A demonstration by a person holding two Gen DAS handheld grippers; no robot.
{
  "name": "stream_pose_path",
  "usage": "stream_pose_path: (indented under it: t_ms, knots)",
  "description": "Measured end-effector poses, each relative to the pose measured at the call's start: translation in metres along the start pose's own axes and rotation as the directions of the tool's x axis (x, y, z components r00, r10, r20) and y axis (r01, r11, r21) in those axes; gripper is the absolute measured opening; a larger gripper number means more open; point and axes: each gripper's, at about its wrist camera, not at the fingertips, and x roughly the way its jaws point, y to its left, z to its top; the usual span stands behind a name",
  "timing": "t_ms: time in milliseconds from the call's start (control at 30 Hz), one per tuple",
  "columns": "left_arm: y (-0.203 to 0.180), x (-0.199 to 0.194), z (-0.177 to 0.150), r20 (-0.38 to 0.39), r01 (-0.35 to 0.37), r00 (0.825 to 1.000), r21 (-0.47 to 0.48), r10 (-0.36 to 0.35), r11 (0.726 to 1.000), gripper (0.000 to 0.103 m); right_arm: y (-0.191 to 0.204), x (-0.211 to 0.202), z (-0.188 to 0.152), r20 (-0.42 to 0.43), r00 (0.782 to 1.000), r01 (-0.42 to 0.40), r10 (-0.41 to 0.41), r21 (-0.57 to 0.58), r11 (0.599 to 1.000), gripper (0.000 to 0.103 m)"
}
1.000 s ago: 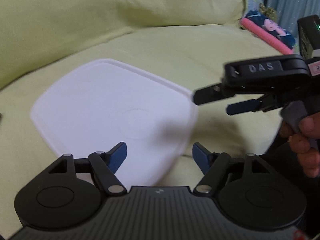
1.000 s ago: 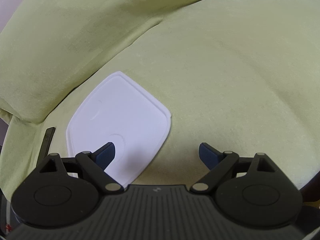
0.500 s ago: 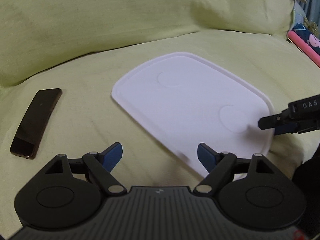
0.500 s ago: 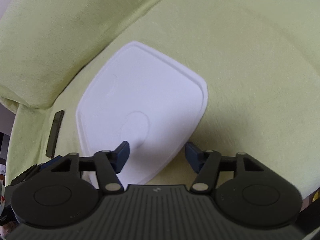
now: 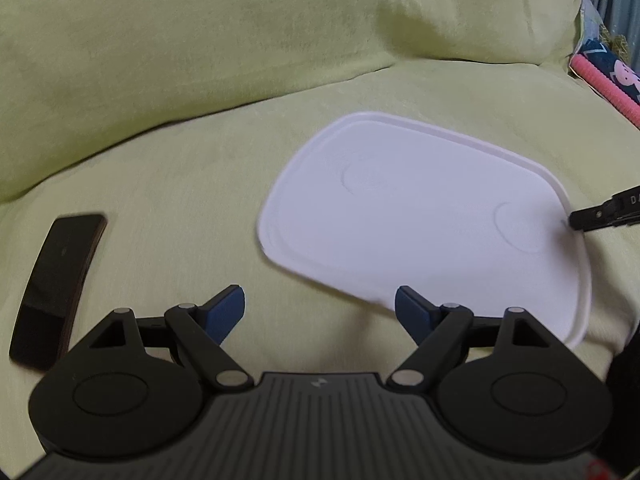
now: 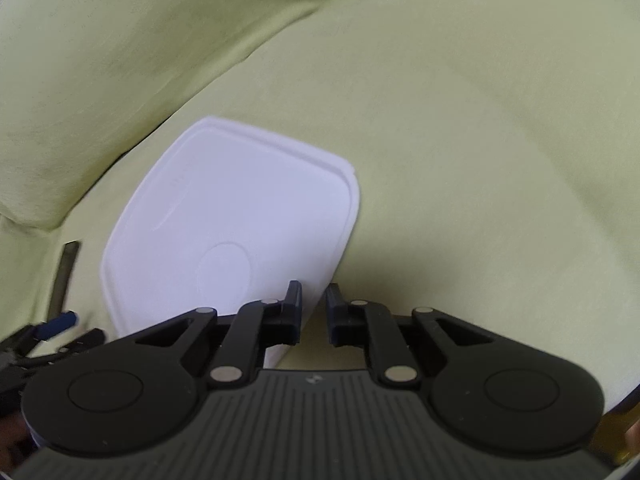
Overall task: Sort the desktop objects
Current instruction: 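Close the right gripper on the edge of the white lid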
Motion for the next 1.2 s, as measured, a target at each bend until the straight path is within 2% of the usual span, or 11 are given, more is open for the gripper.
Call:
stream_pose_path:
  t_ms: [133,300,433,467,533,567,833,967,1200]
  knots:
    - [0.004,0.019,0.019,-0.009,-0.008,1.000,0.017,0.008,1.000,0.083,-0.010,-0.004,0.014,0.040,0.996,0.075,-0.074,-0.030,0.997,0.010]
    - [0.008,0.043,0.043,-0.021,-0.017,1.000,0.039,0.018,0.999,0.081,-0.023,-0.007,0.016,0.039,0.998,0.051,-0.052,0.029,0.998,0.014]
    - [0.015,0.061,0.056,-0.040,0.012,0.999,0.021,-0.012,1.000,0.072,-0.025,-0.006,0.011,0.025,1.000,-0.019,0.017,0.056,0.998,0.019]
    - [0.016,0.064,0.058,-0.043,0.025,0.999,0.016,-0.024,1.000,0.070,-0.025,-0.005,0.011,0.024,0.999,-0.032,0.031,0.055,0.998,0.025]
    - [0.017,0.068,0.061,-0.048,0.047,0.998,0.006,-0.047,0.999,0.057,-0.023,-0.002,0.009,0.022,0.999,-0.043,0.042,0.045,0.998,0.028]
    - [0.016,0.067,0.061,-0.051,0.054,0.997,0.005,-0.053,0.999,0.055,-0.022,-0.001,0.008,0.017,0.999,-0.045,0.044,0.044,0.998,0.028]
    - [-0.001,0.050,0.051,-0.101,0.059,0.993,0.032,-0.055,0.998,0.051,-0.021,0.006,0.007,0.012,0.998,-0.062,0.062,0.043,0.997,0.030]
    - [-0.009,0.028,0.031,-0.125,0.070,0.990,0.031,-0.066,0.997,0.051,-0.022,0.001,0.005,0.013,0.999,-0.051,0.050,0.044,0.998,0.035]
    - [-0.024,-0.009,-0.005,-0.136,0.098,0.986,0.040,-0.092,0.994,0.051,-0.031,-0.009,0.000,0.025,0.999,-0.024,0.023,0.063,0.998,0.035]
